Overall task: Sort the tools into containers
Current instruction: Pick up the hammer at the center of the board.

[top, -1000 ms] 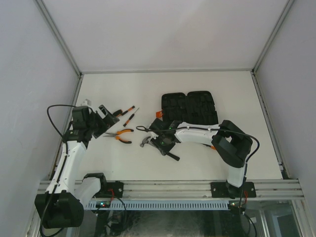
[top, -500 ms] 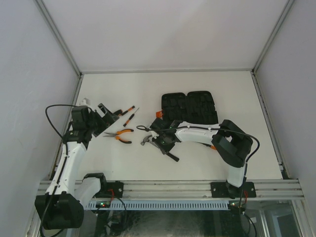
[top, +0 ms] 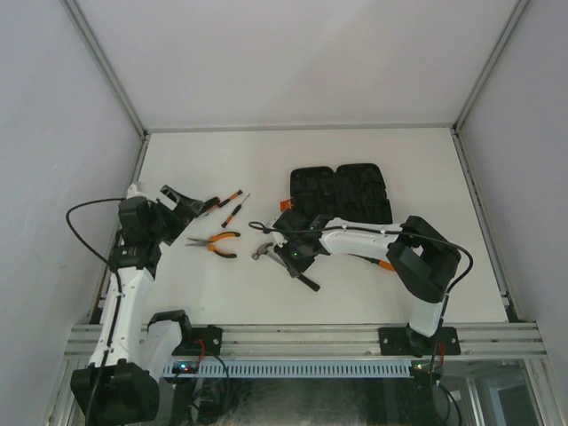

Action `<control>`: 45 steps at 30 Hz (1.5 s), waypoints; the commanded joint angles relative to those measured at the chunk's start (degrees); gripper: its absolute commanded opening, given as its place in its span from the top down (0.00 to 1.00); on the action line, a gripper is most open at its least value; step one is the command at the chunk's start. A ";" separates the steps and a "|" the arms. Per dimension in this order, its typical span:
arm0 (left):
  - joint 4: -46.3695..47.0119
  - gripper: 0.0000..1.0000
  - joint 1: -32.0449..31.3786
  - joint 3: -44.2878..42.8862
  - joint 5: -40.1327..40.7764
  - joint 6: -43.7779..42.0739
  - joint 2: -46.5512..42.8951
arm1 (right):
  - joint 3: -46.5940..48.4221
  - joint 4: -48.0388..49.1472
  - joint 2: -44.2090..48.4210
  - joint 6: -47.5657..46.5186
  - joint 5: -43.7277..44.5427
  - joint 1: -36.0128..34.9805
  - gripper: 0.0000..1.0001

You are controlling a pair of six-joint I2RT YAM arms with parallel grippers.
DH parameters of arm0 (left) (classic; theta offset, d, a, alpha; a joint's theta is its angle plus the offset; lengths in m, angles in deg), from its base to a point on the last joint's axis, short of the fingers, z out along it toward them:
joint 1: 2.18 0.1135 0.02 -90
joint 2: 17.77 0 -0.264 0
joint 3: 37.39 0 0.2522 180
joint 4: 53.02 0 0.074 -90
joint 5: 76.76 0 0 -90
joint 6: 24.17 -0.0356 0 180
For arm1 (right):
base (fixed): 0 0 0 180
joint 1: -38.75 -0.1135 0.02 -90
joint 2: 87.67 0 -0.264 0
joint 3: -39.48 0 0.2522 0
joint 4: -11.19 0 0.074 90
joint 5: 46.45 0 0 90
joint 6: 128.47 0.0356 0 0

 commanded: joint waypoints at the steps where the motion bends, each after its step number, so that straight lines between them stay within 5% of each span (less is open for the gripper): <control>1: 6.95 0.00 0.30 3.83 0.24 4.40 -4.53 | 0.23 3.56 3.48 2.37 -1.64 0.45 1.00; 8: 8.33 0.00 -1.42 5.57 -1.35 3.86 -4.57 | -2.23 7.65 4.83 7.19 -2.52 1.12 1.00; 23: 14.59 0.03 -22.91 9.34 6.72 5.26 4.93 | -7.88 17.15 6.44 16.38 -13.81 6.48 1.00; 45: 36.53 0.12 -28.45 10.57 -0.50 11.37 27.62 | -11.41 22.46 7.41 19.65 -16.79 9.35 1.00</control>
